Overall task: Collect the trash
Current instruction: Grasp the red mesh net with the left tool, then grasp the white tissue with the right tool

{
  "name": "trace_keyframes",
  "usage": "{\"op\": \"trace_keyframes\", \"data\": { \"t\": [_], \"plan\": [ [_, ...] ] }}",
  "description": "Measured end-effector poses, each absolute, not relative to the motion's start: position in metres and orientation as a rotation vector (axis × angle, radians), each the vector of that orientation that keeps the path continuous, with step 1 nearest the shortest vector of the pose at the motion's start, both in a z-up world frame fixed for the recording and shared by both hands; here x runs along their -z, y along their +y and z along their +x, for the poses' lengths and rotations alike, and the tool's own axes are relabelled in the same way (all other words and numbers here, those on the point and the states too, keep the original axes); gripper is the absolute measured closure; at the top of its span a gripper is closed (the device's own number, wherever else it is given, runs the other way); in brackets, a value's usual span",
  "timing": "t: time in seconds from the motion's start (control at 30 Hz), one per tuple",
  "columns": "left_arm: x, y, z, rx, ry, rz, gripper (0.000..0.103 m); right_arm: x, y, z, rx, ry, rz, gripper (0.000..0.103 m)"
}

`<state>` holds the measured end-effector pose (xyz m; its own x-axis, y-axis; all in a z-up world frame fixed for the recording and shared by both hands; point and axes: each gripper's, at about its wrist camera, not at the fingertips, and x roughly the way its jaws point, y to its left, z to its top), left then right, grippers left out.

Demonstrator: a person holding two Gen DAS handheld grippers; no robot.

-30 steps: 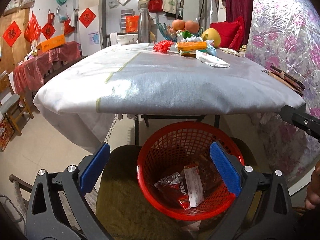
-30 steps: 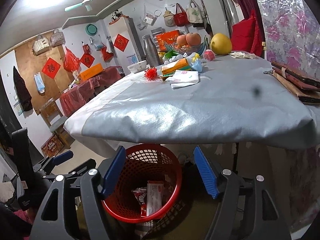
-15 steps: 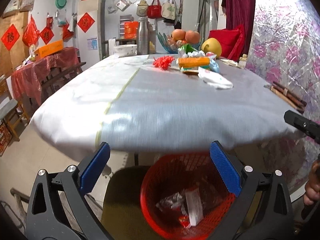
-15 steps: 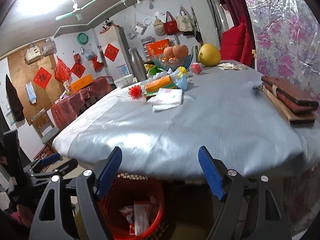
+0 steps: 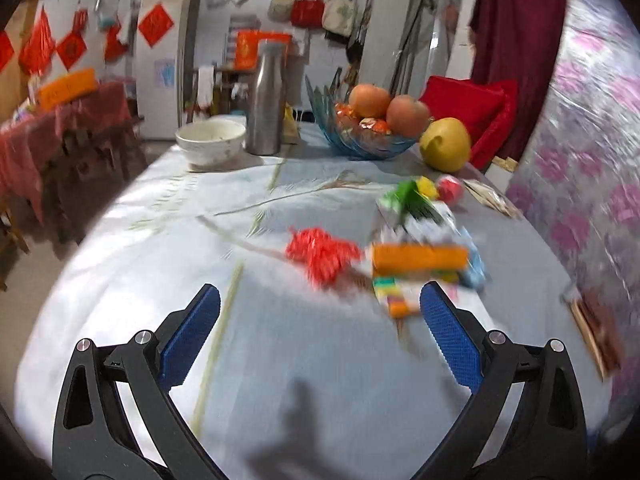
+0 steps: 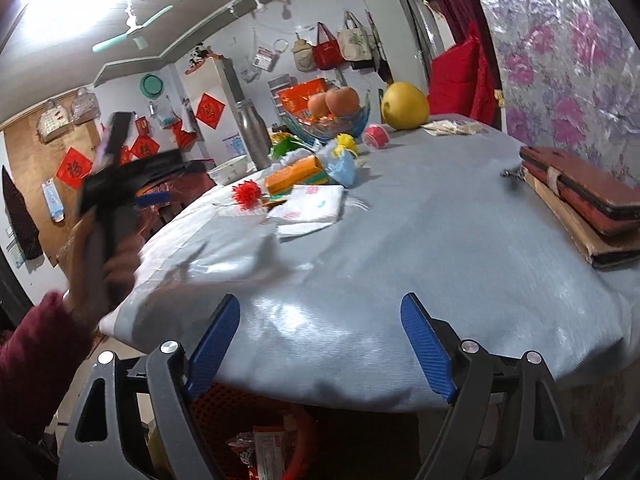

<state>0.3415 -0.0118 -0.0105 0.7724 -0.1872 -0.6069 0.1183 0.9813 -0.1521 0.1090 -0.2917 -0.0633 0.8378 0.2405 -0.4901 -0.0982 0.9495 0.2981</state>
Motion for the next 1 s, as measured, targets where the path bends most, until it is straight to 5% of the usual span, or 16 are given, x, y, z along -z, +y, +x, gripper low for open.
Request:
{"op": "trace_keyframes", "data": {
  "t": [0.43, 0.53, 0.67, 1.0],
  "plan": [
    [0.068, 0.004, 0.45, 0.204, 0.871, -0.315, 0.012, 0.062, -0.298, 0.132, -0.169, 0.556, 0.278, 0.022],
    [0.069, 0.005, 0.45, 0.186, 0.864, -0.309, 0.024, 0.054, -0.293, 0.148, -0.193, 0.554, 0.283, 0.022],
    [0.07, -0.002, 0.452, 0.252, 0.885, -0.299, 0.065, 0.041, -0.28, 0.178, -0.229, 0.576, 0.273, 0.022],
    [0.065, 0.015, 0.453, 0.204, 0.848, -0.337, 0.071, 0.036, -0.259, 0.247, -0.236, 0.686, 0.257, 0.022]
  ]
}}
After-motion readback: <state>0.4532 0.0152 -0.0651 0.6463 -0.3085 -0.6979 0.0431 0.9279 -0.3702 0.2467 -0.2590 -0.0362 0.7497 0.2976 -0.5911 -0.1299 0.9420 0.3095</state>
